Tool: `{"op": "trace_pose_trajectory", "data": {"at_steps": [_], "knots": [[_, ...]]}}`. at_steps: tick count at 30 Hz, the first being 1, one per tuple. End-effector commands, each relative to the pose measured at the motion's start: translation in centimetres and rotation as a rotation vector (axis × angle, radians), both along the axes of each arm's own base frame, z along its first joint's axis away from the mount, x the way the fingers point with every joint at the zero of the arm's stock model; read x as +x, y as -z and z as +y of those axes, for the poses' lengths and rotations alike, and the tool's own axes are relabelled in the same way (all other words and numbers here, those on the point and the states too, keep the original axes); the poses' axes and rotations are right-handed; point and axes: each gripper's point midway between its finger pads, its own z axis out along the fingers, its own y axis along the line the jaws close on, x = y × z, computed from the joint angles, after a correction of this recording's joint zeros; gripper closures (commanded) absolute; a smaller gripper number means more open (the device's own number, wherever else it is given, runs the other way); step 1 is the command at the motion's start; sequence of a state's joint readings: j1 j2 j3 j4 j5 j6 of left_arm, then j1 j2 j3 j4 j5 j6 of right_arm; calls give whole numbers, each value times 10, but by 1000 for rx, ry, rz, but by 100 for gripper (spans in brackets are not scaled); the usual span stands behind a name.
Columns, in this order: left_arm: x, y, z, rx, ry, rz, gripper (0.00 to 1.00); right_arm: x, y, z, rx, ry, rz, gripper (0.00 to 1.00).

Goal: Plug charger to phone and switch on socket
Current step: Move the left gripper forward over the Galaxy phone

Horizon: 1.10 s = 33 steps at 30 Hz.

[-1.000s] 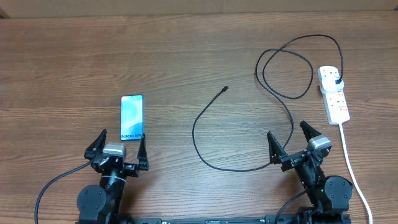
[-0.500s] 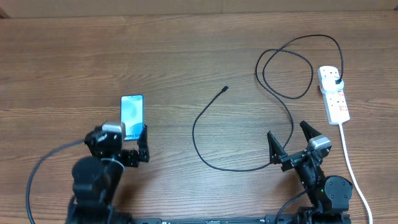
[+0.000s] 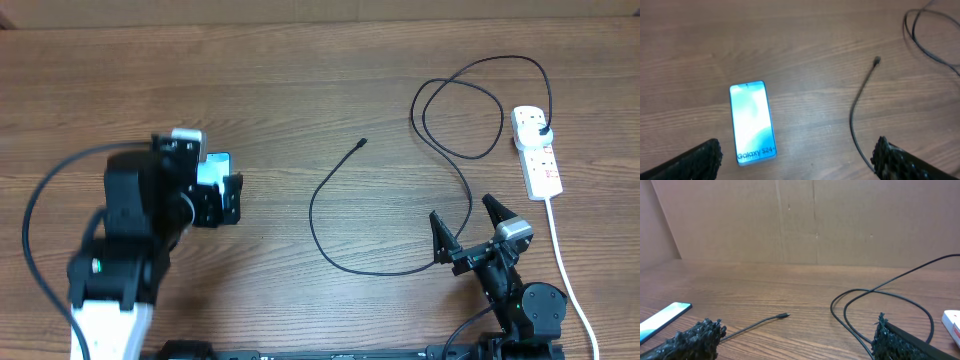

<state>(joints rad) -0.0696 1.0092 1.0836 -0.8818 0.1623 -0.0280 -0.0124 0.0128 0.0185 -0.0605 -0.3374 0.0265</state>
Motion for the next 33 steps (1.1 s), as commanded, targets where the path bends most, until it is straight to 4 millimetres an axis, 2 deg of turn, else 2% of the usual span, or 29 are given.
{"op": "trace_pose_trajectory", "data": {"at_steps": [1,5,16,22,33], "knots": [[13,-12,-5,-36,8,51,0,-1,2,2,3,-10,-4,0],[26,-4,-6,-32,6,122,0,-1,2,2,3,-10,-4,0],[45,44,2,18,-26,269,0,-1,2,2,3,-10,-4,0],[61,64,6,44,-43,298,0,-1,2,2,3,-10,-4,0],[86,80,6,50,-50,277,0,-1,2,2,3,-10,-4,0]]}}
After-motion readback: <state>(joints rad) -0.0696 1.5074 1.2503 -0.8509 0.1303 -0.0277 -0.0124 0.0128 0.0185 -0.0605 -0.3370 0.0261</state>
